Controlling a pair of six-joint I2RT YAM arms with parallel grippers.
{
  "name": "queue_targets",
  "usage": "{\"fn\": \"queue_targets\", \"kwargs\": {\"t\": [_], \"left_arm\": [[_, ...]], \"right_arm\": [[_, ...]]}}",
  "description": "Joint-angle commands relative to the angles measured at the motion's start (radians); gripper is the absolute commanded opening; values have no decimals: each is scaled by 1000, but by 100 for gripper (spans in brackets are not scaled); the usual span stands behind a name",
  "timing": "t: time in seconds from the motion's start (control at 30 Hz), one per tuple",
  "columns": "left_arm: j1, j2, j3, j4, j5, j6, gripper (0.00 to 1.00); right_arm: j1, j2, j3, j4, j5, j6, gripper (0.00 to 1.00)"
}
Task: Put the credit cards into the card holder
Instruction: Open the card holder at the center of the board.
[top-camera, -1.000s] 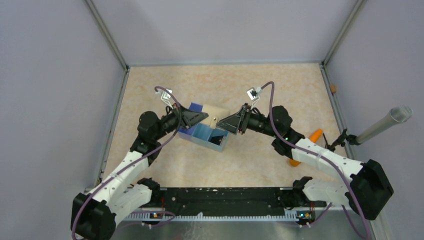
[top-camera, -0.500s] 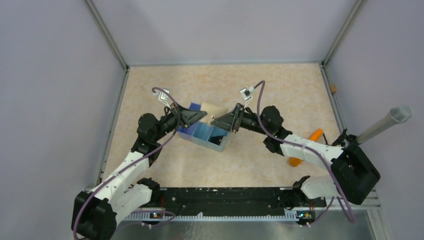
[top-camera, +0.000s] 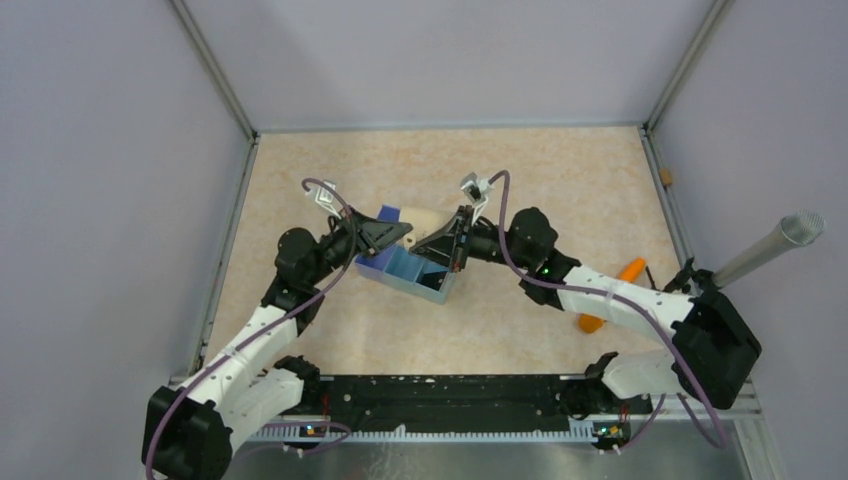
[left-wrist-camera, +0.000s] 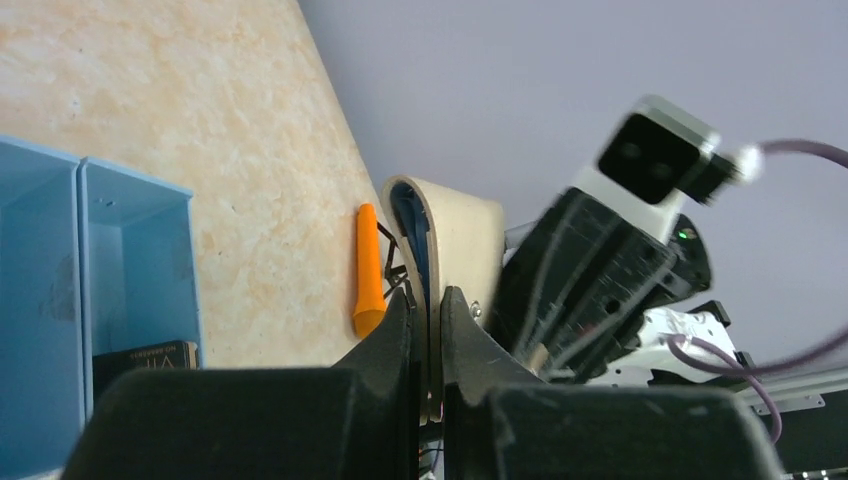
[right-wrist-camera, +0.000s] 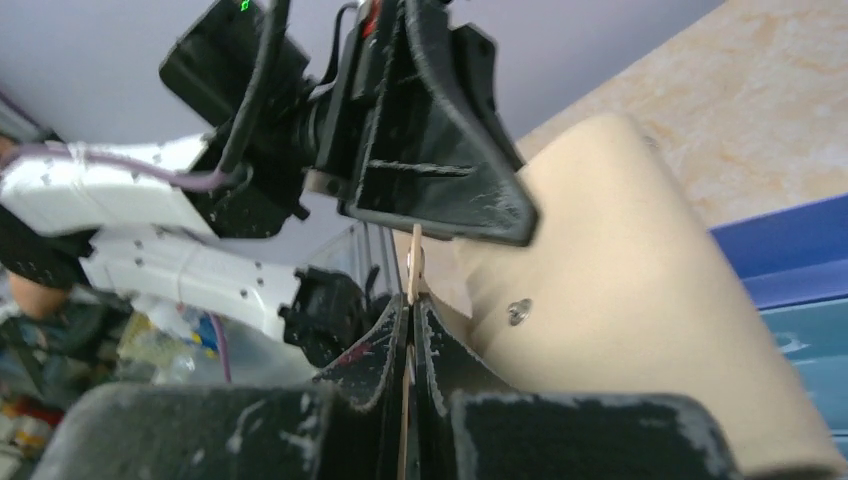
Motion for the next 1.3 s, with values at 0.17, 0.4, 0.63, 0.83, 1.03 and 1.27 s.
{"fn": "queue_targets", "kwargs": {"t": [0.17,0.4,0.63,0.83,1.03,1.27], "left_arm": [[-7,14,4,-73,-62,-25,0],[-7,-26,-69,77,-75,-11,0],[-6,-64,-92,109,-84,13,0],[-7,-79,-109,108,-86,13,0],[-7,-90,-124,103,-96,19,0],[-7,-114,-124,45,-127,59,0]], "right_arm": [[134,-114,179,-411,16,-384,0],[131,-298,69,-496,577,-219,74],[66,-282,22,-560,627,-9,75],[42,-200,-6,-485,430,108,45],[41,-179,-29,-414,377,162,33],[42,-213,-12,-521,444,142,49]]}}
